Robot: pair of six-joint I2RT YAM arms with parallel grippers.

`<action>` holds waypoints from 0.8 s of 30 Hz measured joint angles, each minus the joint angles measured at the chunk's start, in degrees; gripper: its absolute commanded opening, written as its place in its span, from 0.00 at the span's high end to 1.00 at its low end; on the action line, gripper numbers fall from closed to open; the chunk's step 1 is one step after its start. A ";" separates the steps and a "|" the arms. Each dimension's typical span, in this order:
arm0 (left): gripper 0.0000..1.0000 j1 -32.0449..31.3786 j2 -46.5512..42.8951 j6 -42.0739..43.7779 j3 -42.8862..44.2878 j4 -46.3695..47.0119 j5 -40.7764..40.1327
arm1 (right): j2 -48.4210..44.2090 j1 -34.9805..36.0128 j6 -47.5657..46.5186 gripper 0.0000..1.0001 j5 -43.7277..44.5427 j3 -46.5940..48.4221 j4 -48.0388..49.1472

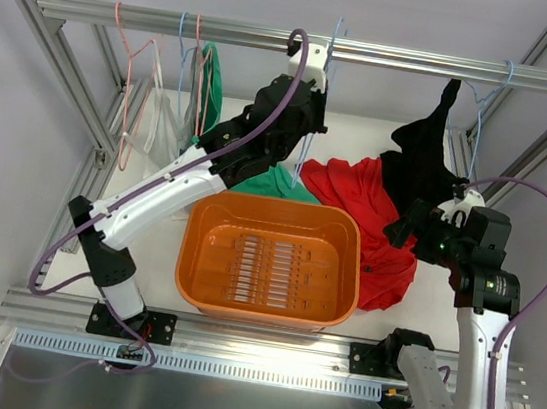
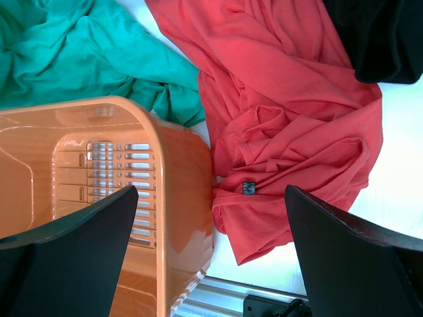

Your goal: Remove the tank top from the hanger

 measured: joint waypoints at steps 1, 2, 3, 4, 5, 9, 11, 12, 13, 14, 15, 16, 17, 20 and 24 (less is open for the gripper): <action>1.00 0.07 1.42 0.04 1.68 -0.22 -0.52 | 0.04 0.04 -0.02 0.00 -0.31 0.00 0.13; 1.00 0.11 2.49 0.07 2.82 -0.44 -1.03 | 0.09 0.11 -0.04 0.01 -0.59 0.00 0.22; 1.00 0.39 3.58 -0.04 3.87 -0.98 -1.22 | 0.13 0.22 -0.07 0.01 -0.81 0.00 0.28; 1.00 0.57 4.39 -0.28 4.26 -1.49 -1.25 | 0.15 0.33 -0.15 0.01 -0.94 0.00 0.33; 1.00 0.83 4.79 -0.42 4.26 -2.01 -1.25 | 0.17 0.42 -0.22 0.00 -1.03 0.00 0.31; 1.00 2.03 6.12 -2.60 3.82 -4.66 -0.76 | 0.33 1.75 -1.25 0.01 -0.57 0.00 0.13; 1.00 2.78 6.25 -3.82 3.41 -5.64 -0.55 | 0.74 3.08 -2.08 0.01 0.98 0.00 -0.22; 1.00 3.13 6.25 -4.39 2.99 -5.77 -0.48 | 0.98 3.85 -2.45 0.01 1.88 0.00 -0.35; 1.00 3.39 6.25 -4.98 2.69 -5.75 -0.44 | 1.31 4.79 -2.89 0.00 2.80 0.00 -0.57; 1.00 3.48 6.23 -5.33 2.43 -5.73 -0.24 | 1.68 5.92 -3.30 0.01 4.02 0.00 -0.87; 1.00 3.63 6.19 -5.81 1.97 -5.70 0.02 | 2.21 6.84 -3.52 0.01 4.83 0.00 -1.09; 0.96 3.78 6.05 -6.21 1.49 -5.29 0.31 | 2.73 7.52 -3.74 0.00 5.62 -0.02 -1.20; 0.93 3.85 5.90 -6.43 1.11 -4.87 0.46 | 3.41 8.31 -3.89 0.01 6.47 -0.11 -1.25; 0.69 3.82 4.48 -6.93 -0.68 -5.18 1.27 | 5.84 11.02 -3.91 0.00 9.42 -0.83 -0.98; 0.35 3.80 1.99 -7.67 -2.99 -6.21 2.43 | 7.74 13.38 -2.45 0.00 14.12 -4.46 0.31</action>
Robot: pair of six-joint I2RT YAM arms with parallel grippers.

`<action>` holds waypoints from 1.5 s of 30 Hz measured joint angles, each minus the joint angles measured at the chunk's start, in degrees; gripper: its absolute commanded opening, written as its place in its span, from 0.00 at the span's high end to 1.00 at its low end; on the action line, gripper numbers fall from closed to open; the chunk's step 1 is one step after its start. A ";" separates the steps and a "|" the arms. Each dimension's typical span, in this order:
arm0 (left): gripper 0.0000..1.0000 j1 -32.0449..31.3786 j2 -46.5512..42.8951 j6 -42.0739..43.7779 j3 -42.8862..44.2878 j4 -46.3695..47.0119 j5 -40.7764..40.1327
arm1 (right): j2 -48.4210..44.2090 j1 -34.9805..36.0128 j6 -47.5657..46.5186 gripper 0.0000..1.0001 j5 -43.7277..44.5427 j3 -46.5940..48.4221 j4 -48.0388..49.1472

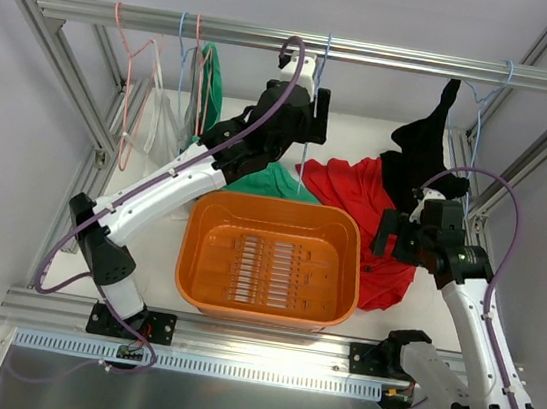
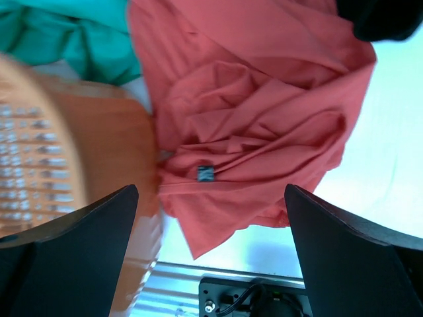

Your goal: Remove the tank top from the hanger

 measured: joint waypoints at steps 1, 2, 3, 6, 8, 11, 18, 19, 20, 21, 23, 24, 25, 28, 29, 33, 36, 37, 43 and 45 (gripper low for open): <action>0.07 0.02 -0.81 -0.20 -0.55 -0.09 0.44 | 0.28 0.15 0.46 0.00 1.29 -0.98 0.44; 0.01 0.02 -1.64 0.02 -1.05 -0.24 1.03 | 0.52 0.28 1.07 0.00 2.38 -1.88 0.90; 0.01 0.00 -2.82 -0.39 -1.77 -0.24 1.51 | 0.76 0.35 1.73 0.00 3.39 -2.54 1.36; 0.01 0.02 -6.95 -0.61 -3.98 -0.42 3.87 | 1.68 0.79 3.76 0.01 6.47 -4.07 3.02; 0.01 -0.02 -9.64 -0.63 -5.27 -0.44 5.38 | 2.19 0.92 5.70 0.01 7.98 -6.01 4.98; 0.01 -0.17 -14.71 -0.66 -8.66 -0.24 7.19 | 3.30 1.03 9.97 0.01 10.19 -10.01 8.00; 0.01 -2.45 -24.74 -0.46 -18.08 -0.09 8.98 | 5.16 3.06 22.29 0.01 14.88 -20.24 16.81; 0.01 -2.78 -25.90 -0.35 -19.28 -0.22 9.03 | 6.43 3.23 23.43 0.01 15.61 -20.37 17.53; 0.01 -3.10 -26.93 -0.26 -20.41 -0.20 9.16 | 8.20 3.34 24.44 0.00 16.24 -20.37 18.69; 0.01 -3.23 -28.11 -0.15 -21.57 -0.24 9.38 | 10.47 3.34 25.33 0.01 16.94 -20.31 19.80; 0.01 -3.74 -30.62 -0.13 -24.11 -0.42 9.49 | 15.32 3.37 26.84 0.00 17.84 -19.78 21.55; 0.01 -3.87 -31.65 -0.13 -25.07 -0.52 9.51 | 17.70 3.43 27.36 0.00 18.08 -19.76 22.73; 0.01 -3.89 -32.87 -0.11 -26.03 -0.74 9.49 | 19.63 3.56 27.65 0.01 18.84 -19.54 23.26; 0.01 -3.89 -36.48 -0.02 -28.44 -0.92 9.25 | 22.12 4.59 28.11 0.10 20.61 -18.29 24.96; 0.01 -3.89 -37.70 0.07 -29.11 -0.94 9.01 | 22.56 5.05 28.24 0.14 21.49 -18.16 25.51; 0.01 -3.89 -41.57 0.37 -30.97 -1.14 8.24 | 21.55 7.08 29.38 0.54 24.22 -19.32 27.43; 0.01 -3.91 -44.85 1.09 -33.14 -1.44 7.15 | 17.70 7.80 30.23 0.97 24.55 -20.96 27.89; 0.01 -3.91 -45.86 1.31 -33.77 -1.70 6.60 | 16.00 7.85 30.01 1.00 24.59 -21.20 27.80; 0.01 -3.89 -51.32 1.40 -37.09 -4.85 1.79 | 5.01 7.85 28.50 1.00 25.88 -19.21 24.48; 0.01 -3.89 -53.09 1.40 -38.25 -6.14 1.49 | 2.05 7.85 27.02 1.00 26.23 -15.65 22.16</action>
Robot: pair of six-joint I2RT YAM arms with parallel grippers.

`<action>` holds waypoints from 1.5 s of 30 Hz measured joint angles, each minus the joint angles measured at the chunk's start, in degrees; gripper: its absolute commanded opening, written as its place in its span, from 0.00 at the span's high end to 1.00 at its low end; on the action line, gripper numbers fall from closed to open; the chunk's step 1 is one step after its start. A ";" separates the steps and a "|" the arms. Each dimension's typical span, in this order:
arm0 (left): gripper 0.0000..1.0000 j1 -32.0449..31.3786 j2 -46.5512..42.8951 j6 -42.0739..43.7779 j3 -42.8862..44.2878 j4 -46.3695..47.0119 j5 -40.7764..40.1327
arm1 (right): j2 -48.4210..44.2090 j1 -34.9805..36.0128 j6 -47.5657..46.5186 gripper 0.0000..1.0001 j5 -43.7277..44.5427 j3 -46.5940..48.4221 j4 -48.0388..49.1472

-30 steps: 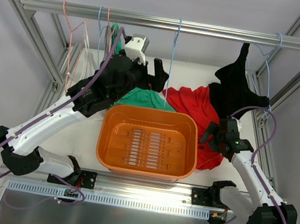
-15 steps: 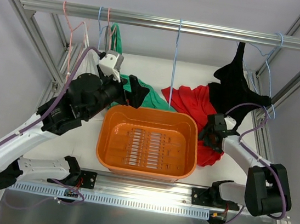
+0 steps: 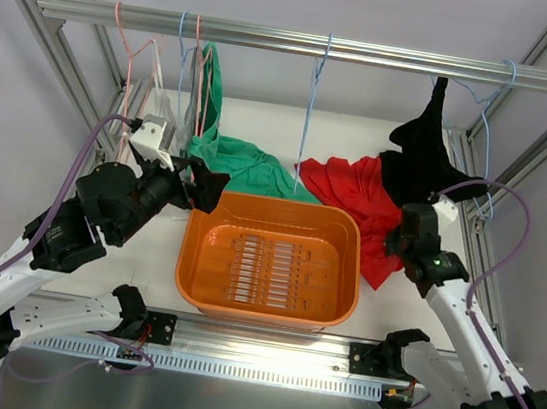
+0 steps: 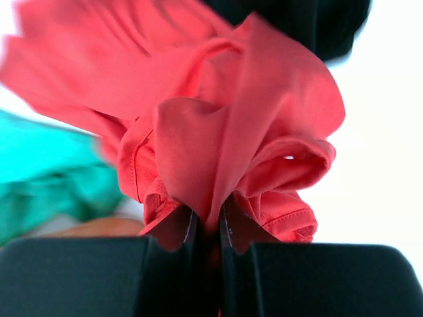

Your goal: Remove the tank top from the hanger

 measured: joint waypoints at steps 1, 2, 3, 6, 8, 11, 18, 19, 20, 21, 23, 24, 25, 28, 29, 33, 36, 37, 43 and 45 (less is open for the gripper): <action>0.01 0.00 -0.81 0.07 -0.52 -0.52 0.15 | -1.33 0.00 -0.92 1.00 0.13 2.23 -0.96; 0.01 0.00 -1.44 0.15 -0.90 -0.83 0.55 | -2.36 0.00 -1.97 1.00 0.22 4.90 -2.14; 0.01 0.00 -2.05 0.26 -1.38 -1.14 1.09 | -3.19 0.00 -3.06 1.00 0.26 7.78 -3.04; 0.01 0.00 -3.69 0.63 -3.28 -2.03 2.71 | -4.22 0.07 -6.60 1.00 0.17 16.90 -5.49; 0.01 0.00 -4.87 1.03 -4.61 -2.91 3.65 | -4.24 0.09 -9.05 1.00 -0.42 22.91 -6.75; 0.01 0.00 -6.60 1.42 -5.66 -3.87 4.09 | -3.50 0.11 -12.96 1.00 -3.43 33.03 -9.18; 0.01 0.00 -10.91 2.16 -5.73 -4.31 3.85 | 1.77 0.11 -19.69 1.00 -16.76 53.42 -12.02; 0.01 0.00 -11.13 2.40 -5.73 -4.31 3.80 | 2.75 0.11 -20.28 1.00 -18.95 56.04 -12.83; 0.01 0.00 -11.21 2.67 -5.73 -4.31 3.76 | 3.69 0.11 -20.72 1.00 -21.07 58.40 -13.22; 0.01 0.00 -11.23 2.84 -5.73 -4.31 3.74 | 4.63 0.11 -21.11 1.00 -23.34 60.89 -13.40; 0.01 0.00 -11.23 3.10 -5.73 -4.39 3.74 | 6.56 0.11 -21.44 1.00 -27.41 65.75 -14.14; 0.01 0.00 -11.23 3.21 -5.73 -4.48 3.74 | 7.48 0.11 -21.49 1.00 -29.77 68.22 -14.21; 0.01 0.00 -11.30 3.26 -5.75 -4.57 3.74 | 8.33 0.11 -21.38 1.00 -32.09 70.62 -14.29; 0.01 0.00 -11.74 3.43 -5.81 -4.85 3.58 | 10.40 0.11 -20.20 1.00 -38.88 76.28 -14.27; 0.01 0.00 -12.00 3.45 -5.90 -5.03 3.26 | 10.62 0.11 -19.54 1.00 -41.07 77.13 -13.90; 0.01 0.00 -13.29 3.48 -6.14 -5.57 0.96 | 9.44 0.11 -17.20 1.00 -48.30 75.82 -12.48; 0.01 0.00 -13.88 3.43 -6.14 -5.66 -1.53 | 7.67 0.11 -16.37 1.00 -51.71 72.06 -11.39; 0.01 0.00 -13.99 3.41 -6.14 -5.70 -2.08 | 7.13 0.11 -16.17 1.00 -53.05 70.84 -11.39; 0.01 0.00 -14.34 3.37 -5.90 -5.84 -3.80 | 3.96 0.70 -15.47 1.00 -59.06 62.79 -9.97; 0.01 0.00 -14.32 3.34 -5.88 -5.84 -3.85 | 2.32 1.05 -15.34 1.00 -60.19 59.12 -9.44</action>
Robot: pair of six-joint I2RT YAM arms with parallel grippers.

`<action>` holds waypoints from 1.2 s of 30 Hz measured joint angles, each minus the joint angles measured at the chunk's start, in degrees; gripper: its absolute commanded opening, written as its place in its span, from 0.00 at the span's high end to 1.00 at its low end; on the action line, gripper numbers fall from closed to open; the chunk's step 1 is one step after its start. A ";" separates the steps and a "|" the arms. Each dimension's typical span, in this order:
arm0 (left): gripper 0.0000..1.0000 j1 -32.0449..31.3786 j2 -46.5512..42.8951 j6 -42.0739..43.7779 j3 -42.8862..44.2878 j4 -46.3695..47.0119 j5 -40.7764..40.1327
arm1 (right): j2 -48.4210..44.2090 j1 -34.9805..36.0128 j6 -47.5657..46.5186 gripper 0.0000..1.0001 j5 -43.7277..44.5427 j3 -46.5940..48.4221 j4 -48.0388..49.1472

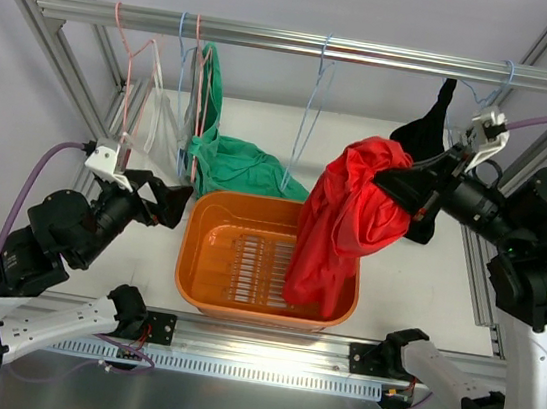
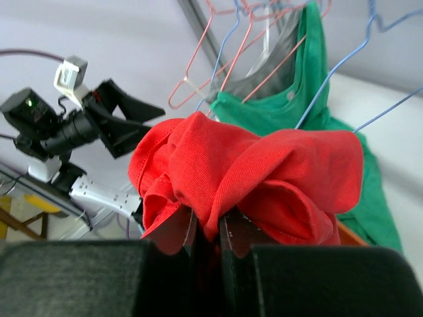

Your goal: Remove the tank top from the hanger

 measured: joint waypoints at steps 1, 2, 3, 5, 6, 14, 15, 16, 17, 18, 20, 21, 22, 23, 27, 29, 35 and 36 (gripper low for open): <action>0.02 0.00 0.04 -0.04 0.00 0.00 -0.02 | -1.16 0.33 0.04 1.00 -0.50 -2.45 0.72; 0.01 0.00 0.13 -0.09 0.00 0.00 0.00 | -2.16 0.79 0.02 1.00 -0.81 -4.63 1.07; 0.01 0.00 0.22 -0.11 0.02 0.00 0.00 | -3.19 1.40 0.02 1.00 -1.20 -7.02 1.36; 0.01 0.00 0.59 -0.13 0.09 0.00 0.00 | -5.22 2.60 -0.07 1.00 -1.51 -11.89 2.27; 0.01 0.00 0.79 -0.13 0.15 0.00 0.02 | -6.16 3.41 -0.15 1.00 -1.42 -14.32 2.34; 0.01 0.00 2.95 -0.17 0.61 -0.02 0.17 | -7.13 14.36 -1.88 1.00 5.77 -29.29 3.41; 0.01 0.00 3.06 -0.17 0.61 -0.02 0.22 | -6.95 16.24 -2.21 1.00 7.48 -30.84 3.74; 0.01 0.00 3.15 -0.17 0.61 -0.02 0.22 | -6.56 18.12 -2.60 1.00 9.07 -32.20 3.96; 0.01 0.00 3.19 -0.20 0.61 -0.02 0.22 | -6.23 19.71 -2.89 1.00 10.71 -33.05 4.11; 0.01 0.00 3.19 -0.26 0.61 -0.02 0.22 | -5.57 21.49 -3.28 1.00 12.28 -34.18 4.70; 0.01 0.00 3.19 -0.37 0.61 -0.02 0.24 | -3.74 24.02 -3.76 1.00 15.23 -36.22 5.84; 0.01 0.00 3.19 -0.42 0.61 -0.02 0.28 | -2.71 24.81 -3.85 1.00 16.52 -37.48 7.10; 0.01 0.00 3.23 -0.52 0.61 -0.02 0.28 | -1.70 25.35 -3.89 0.99 17.88 -38.82 8.13; 0.01 0.00 3.26 -0.61 0.61 -0.02 0.31 | -0.90 25.77 -3.87 0.99 18.95 -39.82 8.76; 0.01 0.00 3.28 -1.62 0.61 -0.02 0.52 | 2.47 27.89 -3.48 0.99 23.21 -44.63 13.20; 0.01 0.00 3.28 -2.25 0.61 -0.02 0.52 | 3.93 29.75 -3.19 0.87 25.16 -46.60 16.06; 0.01 0.00 3.50 -3.39 0.61 -0.02 0.85 | 7.89 33.40 -1.90 0.28 29.92 -47.87 19.08; 0.01 0.00 3.63 -3.37 0.61 -0.02 1.14 | 7.54 33.44 -1.84 0.20 30.56 -47.87 19.10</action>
